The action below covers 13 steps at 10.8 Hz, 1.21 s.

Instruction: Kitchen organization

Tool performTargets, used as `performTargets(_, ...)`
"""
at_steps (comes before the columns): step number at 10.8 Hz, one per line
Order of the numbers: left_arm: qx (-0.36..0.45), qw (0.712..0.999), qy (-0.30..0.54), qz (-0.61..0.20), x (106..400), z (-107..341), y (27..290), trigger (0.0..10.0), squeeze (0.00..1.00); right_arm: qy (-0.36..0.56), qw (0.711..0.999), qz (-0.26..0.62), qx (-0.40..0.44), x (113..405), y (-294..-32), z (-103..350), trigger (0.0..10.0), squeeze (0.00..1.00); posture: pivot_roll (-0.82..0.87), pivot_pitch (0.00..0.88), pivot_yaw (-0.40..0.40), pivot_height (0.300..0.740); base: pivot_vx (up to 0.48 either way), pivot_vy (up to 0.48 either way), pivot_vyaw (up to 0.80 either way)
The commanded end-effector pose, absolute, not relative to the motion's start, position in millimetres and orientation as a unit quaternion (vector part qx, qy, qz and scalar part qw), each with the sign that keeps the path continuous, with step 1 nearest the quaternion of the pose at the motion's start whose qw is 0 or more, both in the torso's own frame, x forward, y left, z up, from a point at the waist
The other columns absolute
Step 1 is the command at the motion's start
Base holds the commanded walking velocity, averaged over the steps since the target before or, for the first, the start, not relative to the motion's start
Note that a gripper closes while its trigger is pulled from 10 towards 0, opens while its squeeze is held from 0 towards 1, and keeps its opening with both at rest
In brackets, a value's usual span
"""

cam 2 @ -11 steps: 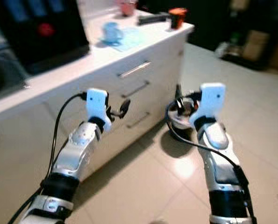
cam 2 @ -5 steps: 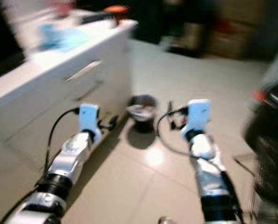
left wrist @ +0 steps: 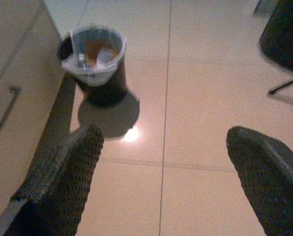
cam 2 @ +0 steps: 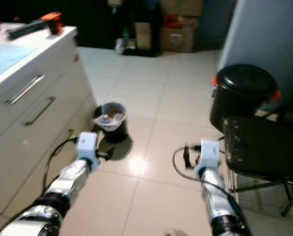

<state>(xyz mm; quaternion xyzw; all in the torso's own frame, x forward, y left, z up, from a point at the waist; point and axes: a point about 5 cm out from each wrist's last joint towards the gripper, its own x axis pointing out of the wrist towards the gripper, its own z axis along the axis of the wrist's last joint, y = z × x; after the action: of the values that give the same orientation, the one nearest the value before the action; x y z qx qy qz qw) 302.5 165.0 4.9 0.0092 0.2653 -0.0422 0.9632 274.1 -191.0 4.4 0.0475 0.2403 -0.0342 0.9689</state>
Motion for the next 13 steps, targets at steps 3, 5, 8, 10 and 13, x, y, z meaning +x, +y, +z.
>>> performTargets(3, 0.034, 0.944, 0.326, -0.028, 280.9, -19.8, 172.2, 10.0, 0.00, 0.301, 0.946, -0.075, 0.089, 250.7, -200.3, -28.4, 10.0, 0.00, 0.01, 0.005, 0.081, 0.740, 0.000, 0.000, -0.45)
performTargets(5, 0.061, 0.934, 0.352, -0.026, 268.2, -30.4, 181.6, 10.0, 0.00, 0.346, 0.928, -0.086, 0.105, 240.1, -200.7, -43.6, 10.0, 0.00, -0.01, 0.005, 0.092, 0.740, 0.000, 0.000, 0.00)
performTargets(8, 0.085, 0.930, 0.358, -0.013, 263.6, -32.7, 193.3, 10.0, 0.00, 0.361, 0.924, -0.077, 0.105, 237.2, -195.7, -48.8, 10.0, 0.00, -0.01, 0.004, 0.094, 0.740, 0.095, 0.000, 0.00)
performTargets(10, 0.098, 0.930, 0.355, -0.004, 262.8, -32.2, 199.4, 10.0, 0.00, 0.363, 0.923, -0.074, 0.106, 237.3, -194.3, -50.0, 10.0, 0.00, -0.01, 0.005, 0.096, 0.740, 0.396, 0.000, 0.00)
performTargets(13, 0.111, 0.928, 0.354, -0.007, 263.5, -32.0, 198.0, 10.0, 0.00, 0.364, 0.924, -0.068, 0.098, 237.4, -193.5, -50.3, 10.0, 0.00, -0.01, 0.004, 0.093, 0.740, 0.467, 0.000, 0.00)
